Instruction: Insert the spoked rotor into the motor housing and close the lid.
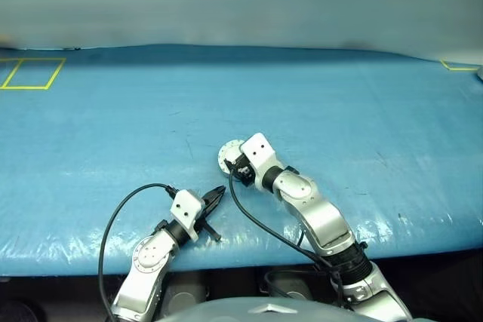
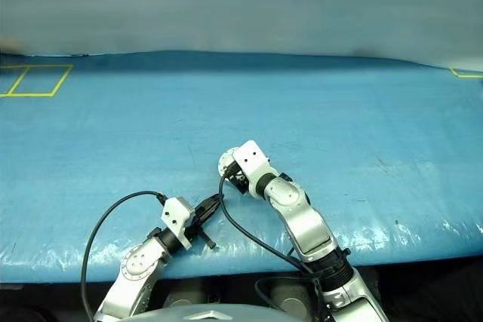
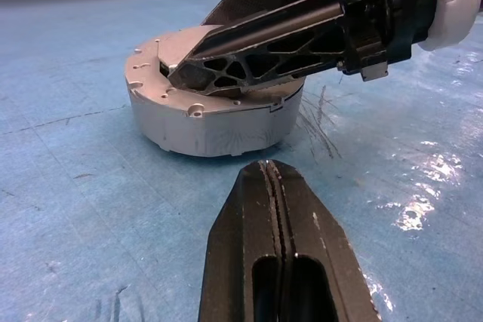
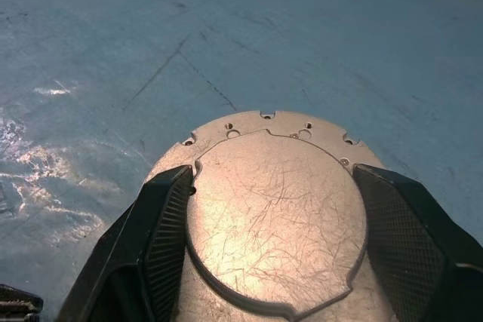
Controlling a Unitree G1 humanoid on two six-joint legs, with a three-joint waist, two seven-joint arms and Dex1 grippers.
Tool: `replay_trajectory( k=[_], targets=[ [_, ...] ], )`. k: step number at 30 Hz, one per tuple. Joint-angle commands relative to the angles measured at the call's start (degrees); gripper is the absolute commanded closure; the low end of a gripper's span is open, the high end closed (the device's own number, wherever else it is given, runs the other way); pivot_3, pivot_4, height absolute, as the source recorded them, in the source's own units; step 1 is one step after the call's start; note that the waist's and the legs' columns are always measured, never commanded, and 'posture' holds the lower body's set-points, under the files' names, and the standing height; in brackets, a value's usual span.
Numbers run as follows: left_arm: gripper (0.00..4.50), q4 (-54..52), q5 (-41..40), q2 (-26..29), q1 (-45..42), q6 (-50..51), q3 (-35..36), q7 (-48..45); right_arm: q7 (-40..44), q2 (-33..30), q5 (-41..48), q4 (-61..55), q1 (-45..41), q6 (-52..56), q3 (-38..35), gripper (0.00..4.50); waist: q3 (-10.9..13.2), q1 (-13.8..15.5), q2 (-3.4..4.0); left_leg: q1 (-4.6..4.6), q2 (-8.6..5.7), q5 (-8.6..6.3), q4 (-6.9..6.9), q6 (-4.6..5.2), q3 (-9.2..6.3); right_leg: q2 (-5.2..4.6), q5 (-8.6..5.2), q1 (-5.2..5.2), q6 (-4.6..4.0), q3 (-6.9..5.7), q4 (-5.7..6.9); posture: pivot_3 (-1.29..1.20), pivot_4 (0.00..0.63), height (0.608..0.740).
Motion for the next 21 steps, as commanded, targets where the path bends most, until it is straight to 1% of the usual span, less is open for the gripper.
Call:
replay_trajectory(
  k=[1, 5, 7, 10, 12, 13, 16, 17, 19, 21],
  targets=[
    [4.50, -0.46, -0.57, 0.10, -0.39, -1.18, 0.39, -0.26, 0.94, -1.04, -0.62, 3.60, 1.33, 0.39, 0.03, 1.47, -0.01, 0.02, -0.01, 0.01, 0.00, 0.00, 0.00, 0.00, 0.00, 0.00, 0.00, 0.02, 0.00, 0.00, 0.00, 0.00, 0.150, 0.740],
    [4.50, -0.50, -0.54, 0.24, -0.51, -0.91, 0.66, -0.32, 1.89, -1.56, -0.99, 5.88, 1.23, -1.45, 0.30, 1.47, -0.02, 0.02, -0.02, 0.16, 0.00, 0.00, 0.00, 0.00, -0.01, -0.01, -0.01, 0.17, 0.00, -0.01, -0.03, 0.00, 0.150, 0.740],
    [4.50, -0.56, -0.32, 0.48, -0.53, -0.81, 0.71, -0.33, 2.87, -1.78, -0.65, 6.90, 1.16, -0.69, 0.44, 1.47, -0.05, 0.02, -0.03, 0.24, 0.00, -0.01, 0.01, -0.01, -0.03, -0.04, -0.01, 0.24, 0.01, -0.03, -0.04, 0.00, 0.150, 0.740],
    [4.50, -0.62, -0.31, 0.60, -0.58, -0.73, 0.87, -0.33, 3.48, 0.76, 3.23, 6.37, 1.88, 2.20, -2.45, 1.47, -0.11, 0.02, -0.06, 0.27, 0.00, -0.01, 0.00, -0.01, -0.04, -0.07, -0.01, 0.26, 0.01, -0.04, -0.04, 0.00, 0.150, 0.740],
    [4.50, -0.60, -0.33, 0.57, -0.68, -0.66, 1.06, -0.31, 2.27, -1.29, -1.31, 7.56, 1.03, 1.86, 0.29, 1.47, -0.13, 0.01, -0.05, 0.26, 0.01, -0.01, -0.01, -0.02, -0.06, -0.07, -0.02, 0.26, -0.01, -0.05, -0.05, 0.00, 0.150, 0.740],
    [4.50, -0.63, -0.32, 0.56, -0.69, -0.56, 1.11, -0.30, 2.08, -1.54, -1.97, 7.91, 0.97, 1.76, 0.67, 1.47, -0.14, 0.00, -0.03, 0.26, 0.01, -0.02, -0.02, -0.02, -0.05, -0.07, -0.02, 0.26, -0.01, -0.05, -0.06, 0.00, 0.150, 0.740],
    [4.50, -1.64, -1.33, -0.36, -0.58, 1.59, 2.22, 1.19, 2.06, -0.47, -0.49, 7.37, 1.26, 2.35, -0.27, 1.47, -0.21, 0.01, -0.06, 0.28, 0.01, -0.02, -0.02, -0.02, -0.07, -0.09, -0.02, 0.27, -0.02, -0.06, -0.07, 0.00, 0.150, 0.740],
    [4.50, -2.82, -2.75, -1.32, -0.71, 4.51, 3.02, 2.50, 2.00, -0.27, -0.39, 7.14, 1.28, 2.49, -0.36, 1.47, -0.22, 0.00, -0.05, 0.28, 0.01, -0.02, -0.02, -0.02, -0.07, -0.11, -0.02, 0.28, -0.01, -0.07, -0.07, 0.00, 0.150, 0.740],
    [4.50, -6.30, -6.02, -3.57, -1.49, 13.57, 4.94, 6.55, 1.99, -0.12, -0.51, 6.95, 1.29, 2.59, -0.32, 1.47, -0.23, 0.00, -0.08, 0.28, 0.01, -0.02, -0.02, -0.02, -0.07, -0.14, -0.02, 0.29, -0.01, -0.06, -0.07, 0.00, 0.150, 0.740],
    [4.50, -10.77, -10.62, -5.86, -4.23, 25.40, 8.34, 12.14, 1.87, 0.00, -0.68, 6.96, 1.28, 2.59, -0.18, 1.47, -0.23, 0.02, -0.13, 0.28, 0.01, -0.02, 0.00, -0.02, -0.12, -0.19, -0.02, 0.31, 0.01, -0.09, -0.07, 0.00, 0.150, 0.740]
  ],
)
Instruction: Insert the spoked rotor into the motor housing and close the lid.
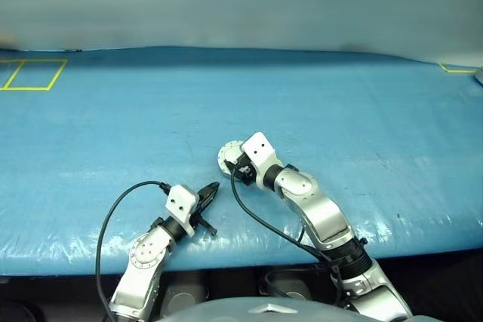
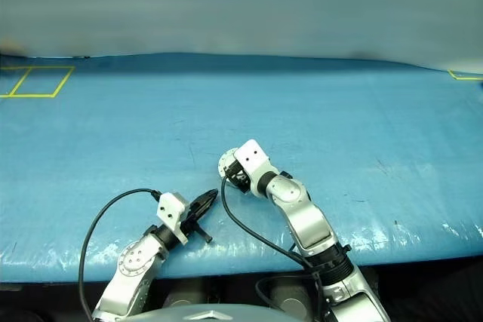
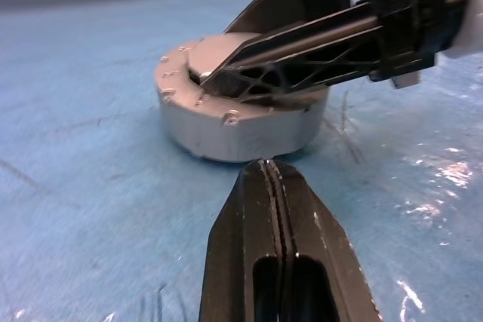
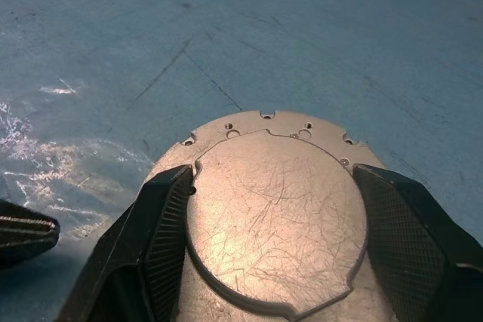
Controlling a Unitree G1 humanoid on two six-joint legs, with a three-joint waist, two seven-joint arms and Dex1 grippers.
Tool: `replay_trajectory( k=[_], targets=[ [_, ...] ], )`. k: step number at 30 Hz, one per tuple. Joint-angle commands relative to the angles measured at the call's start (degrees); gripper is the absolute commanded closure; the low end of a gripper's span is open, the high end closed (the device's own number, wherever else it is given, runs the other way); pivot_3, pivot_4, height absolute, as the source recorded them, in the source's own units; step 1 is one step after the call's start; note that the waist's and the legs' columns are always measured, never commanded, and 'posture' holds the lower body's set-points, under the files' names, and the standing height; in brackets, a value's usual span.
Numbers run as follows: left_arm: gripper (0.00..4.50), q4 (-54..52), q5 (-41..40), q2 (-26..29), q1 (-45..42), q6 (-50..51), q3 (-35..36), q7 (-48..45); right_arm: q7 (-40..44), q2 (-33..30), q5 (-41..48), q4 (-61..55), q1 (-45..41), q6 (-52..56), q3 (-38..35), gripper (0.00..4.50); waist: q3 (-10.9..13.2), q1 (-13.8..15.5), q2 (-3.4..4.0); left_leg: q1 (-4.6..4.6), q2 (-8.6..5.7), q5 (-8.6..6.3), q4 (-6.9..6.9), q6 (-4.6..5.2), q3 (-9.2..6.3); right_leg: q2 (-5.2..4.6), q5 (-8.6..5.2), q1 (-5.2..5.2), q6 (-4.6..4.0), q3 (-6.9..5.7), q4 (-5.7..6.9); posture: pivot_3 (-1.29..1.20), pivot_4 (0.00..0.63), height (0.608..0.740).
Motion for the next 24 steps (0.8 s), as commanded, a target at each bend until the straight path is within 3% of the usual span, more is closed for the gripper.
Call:
replay_trajectory(
  k=[1, 4, 10, 24],
  targets=[
    [4.50, -9.53, -9.58, -2.91, -5.30, 19.65, 6.32, 8.89, -0.33, -0.50, -1.10, 3.56, 1.91, 3.71, 0.89, 1.47, -0.01, 0.03, -0.04, 0.00, -0.01, 0.00, 0.01, 0.00, -0.02, 0.03, 0.00, 0.01, 0.01, -0.04, 0.00, 0.00, 0.150, 0.740],
    [4.50, -13.34, -24.85, -0.35, -11.57, 39.54, 12.07, 8.62, -0.43, -0.28, -1.12, 3.42, 1.98, 3.90, 1.10, 1.47, -0.03, -0.04, -0.10, 0.01, -0.01, 0.02, 0.02, 0.00, -0.16, 0.19, 0.01, 0.06, 0.03, -0.08, 0.02, 0.00, 0.150, 0.740],
    [4.50, -13.03, -36.15, -0.99, -18.39, 51.59, 17.64, 12.51, -0.60, 0.00, -1.12, 3.23, 2.02, 4.04, 1.04, 1.47, -0.10, -0.22, -0.27, 0.00, -0.18, 0.02, -0.06, 0.00, -0.23, 0.27, 0.00, 0.33, 0.06, 0.09, 0.02, 0.00, 0.150, 0.740],
    [4.50, -4.69, -32.05, 0.89, -25.19, 55.04, 13.48, 11.27, -1.12, 0.47, -1.18, 3.01, 1.90, 4.16, 0.82, 1.47, -0.10, -0.21, -0.29, 0.02, -0.28, 0.05, -0.06, -0.03, -0.33, 0.25, 0.00, 0.29, 0.04, 0.14, 0.00, 0.00, 0.150, 0.740]
  ],
)
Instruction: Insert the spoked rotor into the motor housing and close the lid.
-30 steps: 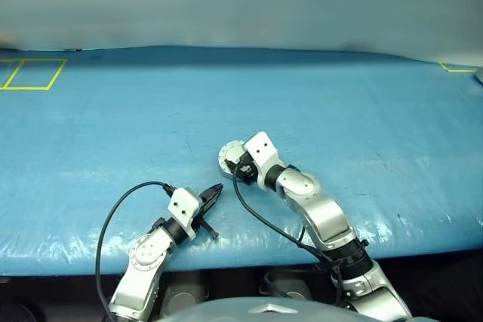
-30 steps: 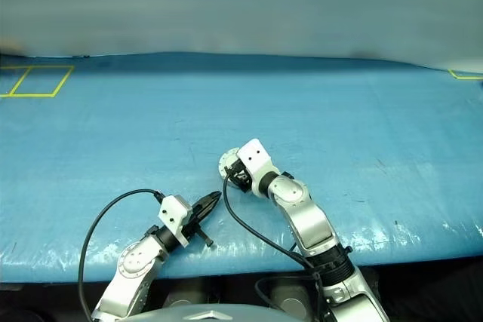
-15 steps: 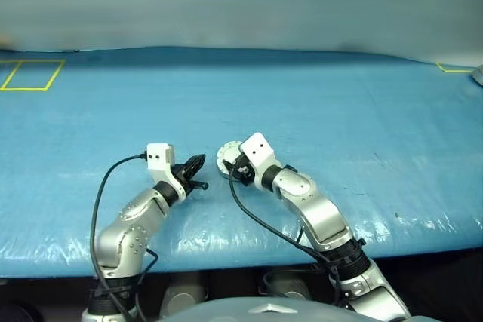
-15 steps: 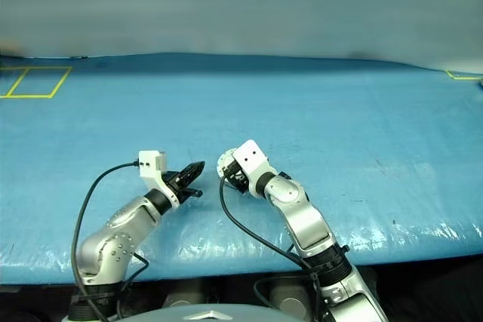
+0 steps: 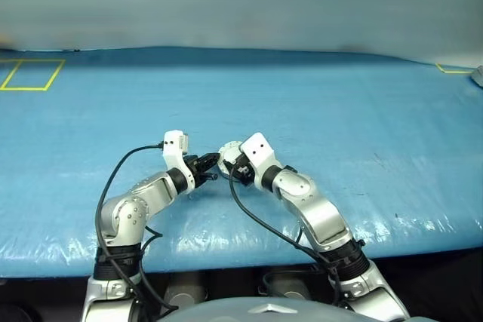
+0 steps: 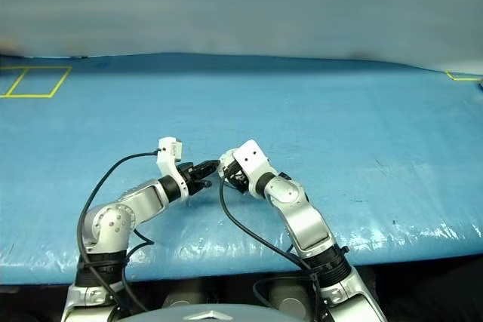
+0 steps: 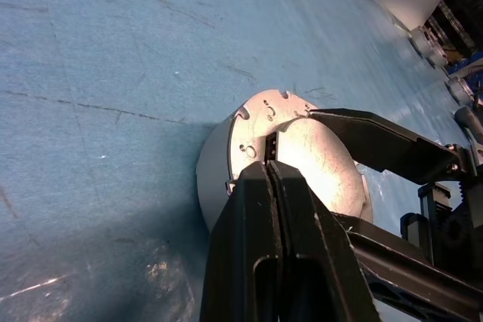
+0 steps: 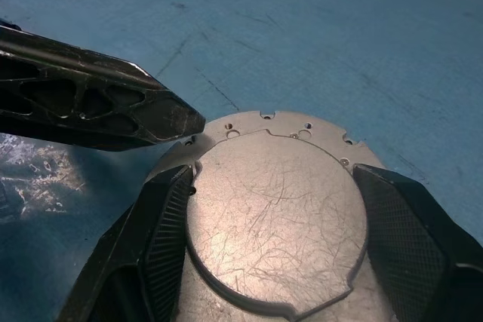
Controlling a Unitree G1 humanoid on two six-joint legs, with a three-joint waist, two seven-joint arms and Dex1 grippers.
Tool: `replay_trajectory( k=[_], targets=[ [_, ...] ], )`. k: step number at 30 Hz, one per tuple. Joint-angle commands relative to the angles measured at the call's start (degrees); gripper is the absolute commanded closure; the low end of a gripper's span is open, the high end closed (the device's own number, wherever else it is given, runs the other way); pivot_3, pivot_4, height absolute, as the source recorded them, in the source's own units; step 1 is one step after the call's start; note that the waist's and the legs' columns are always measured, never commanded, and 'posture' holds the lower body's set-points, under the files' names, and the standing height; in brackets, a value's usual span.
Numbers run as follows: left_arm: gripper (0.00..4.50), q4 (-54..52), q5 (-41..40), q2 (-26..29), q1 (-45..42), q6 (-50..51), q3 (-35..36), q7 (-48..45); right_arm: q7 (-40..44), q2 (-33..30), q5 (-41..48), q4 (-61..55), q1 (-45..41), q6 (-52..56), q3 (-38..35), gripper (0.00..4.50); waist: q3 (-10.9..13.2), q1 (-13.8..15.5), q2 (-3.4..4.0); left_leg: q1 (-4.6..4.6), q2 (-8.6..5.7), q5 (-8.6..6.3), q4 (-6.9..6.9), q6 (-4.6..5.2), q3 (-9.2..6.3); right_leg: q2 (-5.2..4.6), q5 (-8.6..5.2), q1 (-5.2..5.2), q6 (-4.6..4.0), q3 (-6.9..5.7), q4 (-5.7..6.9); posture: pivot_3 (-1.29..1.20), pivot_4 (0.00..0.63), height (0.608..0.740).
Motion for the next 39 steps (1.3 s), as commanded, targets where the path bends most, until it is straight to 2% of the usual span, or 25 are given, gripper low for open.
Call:
replay_trajectory(
  k=[1, 14, 16, 18, 19, 22, 26, 30, 34, 39],
  targets=[
    [4.50, 0.63, 0.51, -0.13, -1.12, 0.32, -0.95, -1.05, -0.36, -0.58, -1.05, 3.22, 1.71, 3.84, 0.71, 1.47, 0.00, 0.04, 0.00, 0.00, 0.01, 0.00, 0.00, 0.00, 0.00, 0.00, 0.00, -0.02, -0.01, -0.01, 0.00, 0.00, 0.150, 0.740],
    [4.50, 2.60, 2.25, -1.28, -2.72, 1.60, -2.63, -1.56, 0.71, 0.26, 0.55, 1.41, 3.21, 3.41, 0.69, 1.47, -0.01, 0.31, -0.01, 0.02, 0.00, 0.00, 0.00, -0.01, -0.04, -0.07, -0.01, -0.13, 0.00, -0.04, -0.07, 0.00, 0.150, 0.740],
    [4.50, 2.80, 2.42, -1.27, -2.89, 1.73, -2.46, -1.61, 0.40, 0.14, 0.36, 0.31, 4.06, 3.59, 0.47, 0.73, -0.01, 0.43, -0.01, 0.00, -0.01, -0.01, -0.03, 0.00, -0.04, -0.07, 0.00, -0.14, -0.01, -0.04, -0.12, 0.00, 0.150, 0.740],
    [4.50, 2.94, 2.37, -1.27, -3.01, 1.79, -2.04, -1.65, 0.27, -0.20, 0.46, -1.19, 5.37, 3.24, -0.04, 0.18, -0.01, 0.57, -0.01, -0.02, -0.01, -0.01, -0.10, 0.00, -0.06, -0.07, 0.00, -0.13, -0.01, -0.05, -0.22, 0.00, 0.150, 0.740],
    [4.50, 2.92, 2.36, -1.19, -3.01, 1.83, -1.91, -1.74, 0.03, -0.08, 0.89, -2.25, 6.21, 3.29, -0.78, 0.02, -0.01, 0.62, -0.01, -0.03, -0.02, -0.01, -0.15, 0.01, -0.08, -0.06, 0.03, -0.12, -0.04, -0.07, -0.32, 0.00, 0.150, 0.740],
    [4.50, 2.56, 2.55, -0.80, -2.84, 1.94, -1.96, -2.11, -0.44, -0.22, 1.95, -6.23, 8.67, 3.67, -2.65, 0.02, -0.02, 0.67, -0.02, -0.13, -0.04, -0.04, -0.26, 0.05, -0.14, -0.05, 0.20, -0.08, -0.16, -0.11, -0.62, 0.00, 0.150, 0.740],
    [4.50, 2.26, 2.81, -0.29, -2.78, 1.77, -1.87, -2.72, -0.18, 1.29, 7.52, -14.36, 12.71, 6.23, -8.13, 0.02, -0.02, 0.73, -0.03, -0.26, -0.08, -0.14, -0.32, 0.14, -0.12, -0.07, 0.20, -0.03, -0.11, -0.09, -0.80, 0.00, 0.150, 0.740],
    [4.50, 2.26, 2.57, -0.58, -2.87, 1.34, -1.48, -2.93, -2.90, 7.66, 15.90, -18.92, 15.84, 10.41, -17.03, 0.02, 0.00, 0.71, -0.03, -0.31, -0.06, -0.14, -0.33, 0.12, -0.11, -0.05, 0.19, 0.05, -0.08, -0.08, -0.79, 0.00, 0.150, 0.740],
    [4.50, 2.54, 3.15, -0.40, -3.16, 1.27, -2.30, -3.64, -6.21, 14.48, 23.65, -19.34, 17.01, 15.29, -24.70, 0.02, 0.08, 0.67, 0.07, -0.36, -0.04, -0.12, -0.35, 0.07, -0.10, -0.04, 0.15, -0.05, 0.00, -0.09, -0.76, 0.00, 0.150, 0.740],
    [4.50, 2.62, 3.91, -0.18, -3.37, 1.26, -2.70, -4.22, -10.86, 19.92, 32.73, -16.67, 16.62, 18.69, -30.66, 0.02, 0.18, 0.68, 0.22, -0.41, -0.09, -0.14, -0.38, 0.11, -0.09, -0.10, 0.20, -0.14, -0.09, -0.08, -0.80, 0.00, 0.150, 0.740]
  ],
)
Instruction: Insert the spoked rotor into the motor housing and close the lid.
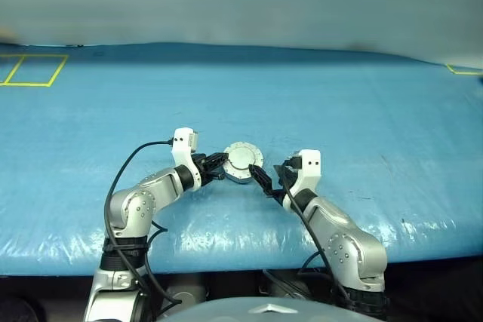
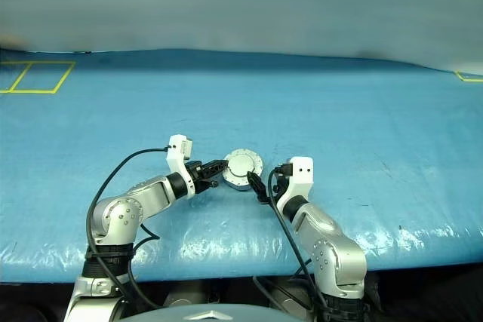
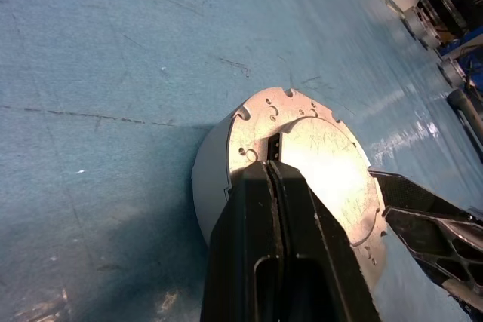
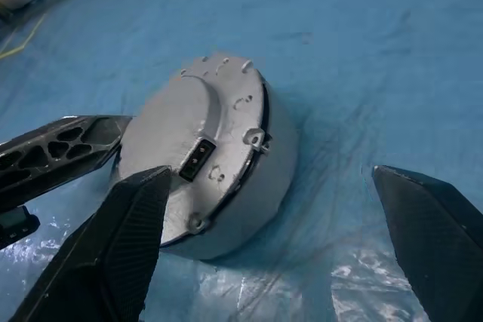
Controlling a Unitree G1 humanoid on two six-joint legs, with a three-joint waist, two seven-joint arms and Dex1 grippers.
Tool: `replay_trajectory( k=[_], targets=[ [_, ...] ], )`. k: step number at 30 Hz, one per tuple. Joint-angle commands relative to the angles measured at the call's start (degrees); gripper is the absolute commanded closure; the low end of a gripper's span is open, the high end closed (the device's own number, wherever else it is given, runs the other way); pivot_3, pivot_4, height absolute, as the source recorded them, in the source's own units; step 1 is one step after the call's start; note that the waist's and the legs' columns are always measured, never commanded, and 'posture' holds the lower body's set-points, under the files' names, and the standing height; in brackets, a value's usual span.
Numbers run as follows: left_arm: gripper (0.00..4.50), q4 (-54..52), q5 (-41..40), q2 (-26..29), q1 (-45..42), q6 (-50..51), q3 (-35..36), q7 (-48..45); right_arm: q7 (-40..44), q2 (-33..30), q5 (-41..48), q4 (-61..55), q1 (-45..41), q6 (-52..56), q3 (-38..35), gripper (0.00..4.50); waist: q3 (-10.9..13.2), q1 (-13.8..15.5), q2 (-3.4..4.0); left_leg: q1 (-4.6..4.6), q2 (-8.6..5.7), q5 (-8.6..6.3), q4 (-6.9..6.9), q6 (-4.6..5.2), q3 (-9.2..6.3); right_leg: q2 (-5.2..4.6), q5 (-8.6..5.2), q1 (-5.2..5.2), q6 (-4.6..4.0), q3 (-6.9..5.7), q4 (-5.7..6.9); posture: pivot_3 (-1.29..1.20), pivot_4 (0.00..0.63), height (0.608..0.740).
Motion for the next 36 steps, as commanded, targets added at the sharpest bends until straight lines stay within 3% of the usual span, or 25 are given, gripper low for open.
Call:
replay_trajectory(
  k=[1, 10, 20, 23, 27, 32, 36],
  targets=[
    [4.50, 0.50, 0.99, 0.53, -0.44, 0.26, -1.02, -0.61, -3.13, 6.95, 7.62, 0.78, -0.90, 1.70, -3.74, 0.02, 0.00, -0.03, 0.00, -0.05, 0.00, 0.00, -0.01, 0.00, 0.00, 0.01, 0.00, 0.02, 0.00, 0.00, 0.01, 0.00, 0.150, 0.740],
    [4.50, 0.17, 2.08, 0.53, -0.08, 0.04, -1.06, -0.99, -10.25, 9.37, 23.90, 6.54, -2.52, 2.33, -4.06, 0.02, 0.00, -0.17, 0.00, -0.02, 0.00, 0.01, -0.09, 0.00, 0.01, 0.08, -0.01, 0.05, 0.00, 0.04, 0.01, 0.00, 0.150, 0.740],
    [4.50, -0.13, 2.42, 0.44, 0.13, -0.15, -1.17, -1.25, -16.01, 8.93, 34.47, 13.54, -3.88, -1.28, -0.25, 0.02, -0.01, -0.23, -0.02, 0.02, 0.01, 0.02, -0.08, 0.01, 0.02, 0.10, -0.01, 0.09, 0.02, 0.06, 0.02, 0.00, 0.150, 0.740],
    [4.50, -0.18, 2.48, 0.47, 0.19, -0.22, -1.28, -1.24, -17.60, 9.14, 39.55, 15.21, -3.67, -2.82, -0.83, 0.64, -0.02, -0.24, -0.03, 0.04, 0.01, 0.02, -0.08, 0.01, 0.02, 0.10, 0.00, 0.11, 0.02, 0.06, 0.01, 0.00, 0.150, 0.740],
    [4.50, -0.28, 2.52, 0.54, 0.59, -0.23, -1.37, -1.23, -18.79, 7.73, 46.93, 16.32, -2.88, -3.65, -1.46, 1.99, -0.02, -0.27, -0.03, 0.02, 0.01, 0.02, -0.09, 0.01, 0.02, 0.11, 0.01, 0.10, 0.03, 0.07, 0.01, 0.00, 0.150, 0.740],
    [4.50, -0.34, 2.90, 0.15, 0.95, 0.05, -1.27, -1.54, -20.30, 4.43, 51.97, 15.62, -1.11, -2.96, -0.05, 3.13, -0.02, -0.15, -0.03, 0.03, 0.02, 0.02, -0.08, 0.01, 0.01, 0.12, 0.01, 0.11, 0.04, 0.06, 0.02, 0.00, 0.150, 0.740],
    [4.50, -0.19, 3.03, -0.03, 0.98, -0.01, -1.33, -1.73, -21.01, 2.88, 53.06, 15.28, -0.24, -2.46, 1.31, 3.30, -0.02, -0.26, -0.03, 0.04, 0.01, 0.00, -0.09, 0.04, 0.04, 0.10, 0.01, 0.12, 0.05, 0.11, 0.00, 0.00, 0.150, 0.740]
  ],
)
